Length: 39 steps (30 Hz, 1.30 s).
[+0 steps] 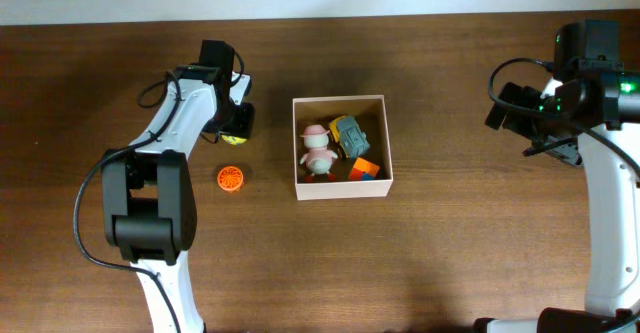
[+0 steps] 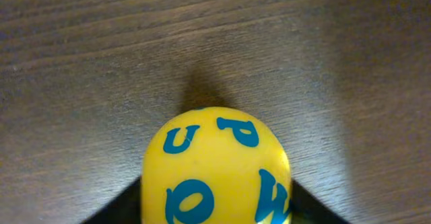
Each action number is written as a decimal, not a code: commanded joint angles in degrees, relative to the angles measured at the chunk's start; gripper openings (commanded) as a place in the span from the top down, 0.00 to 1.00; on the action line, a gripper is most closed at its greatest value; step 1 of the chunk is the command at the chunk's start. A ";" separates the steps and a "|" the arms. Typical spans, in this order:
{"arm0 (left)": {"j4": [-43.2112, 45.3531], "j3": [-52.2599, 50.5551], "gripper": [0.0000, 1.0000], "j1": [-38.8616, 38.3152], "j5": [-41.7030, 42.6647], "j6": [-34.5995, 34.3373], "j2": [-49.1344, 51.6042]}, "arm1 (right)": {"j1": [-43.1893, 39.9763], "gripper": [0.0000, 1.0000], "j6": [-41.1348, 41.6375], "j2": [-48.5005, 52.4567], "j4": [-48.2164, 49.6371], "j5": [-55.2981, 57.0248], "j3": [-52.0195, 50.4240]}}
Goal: Pack container
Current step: 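Reach the left gripper to the yellow lettered ball and grasp it, then carry the ball right and drop it into the box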
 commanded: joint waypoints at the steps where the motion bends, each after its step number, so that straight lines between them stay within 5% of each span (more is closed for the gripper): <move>1: 0.61 1.31 0.66 0.07 -0.76 0.59 0.72 | -0.33 0.01 0.28 0.35 -0.02 -0.33 -0.11; 8: -5.31 4.76 0.70 -0.26 -0.35 0.37 0.68 | -0.33 0.01 0.28 0.35 -0.02 -0.33 -0.11; 16: -26.43 25.46 0.76 -4.02 3.21 -0.07 -0.74 | -0.33 0.01 0.28 0.35 -0.02 -0.33 -0.11; 21: -31.80 32.65 0.76 -9.31 3.34 -2.01 -3.08 | -0.33 0.01 0.28 0.35 -0.02 -0.33 -0.11; 39: -26.58 19.15 0.52 -23.47 3.13 -7.58 -3.04 | -0.33 0.01 0.28 0.35 0.00 -0.33 -0.11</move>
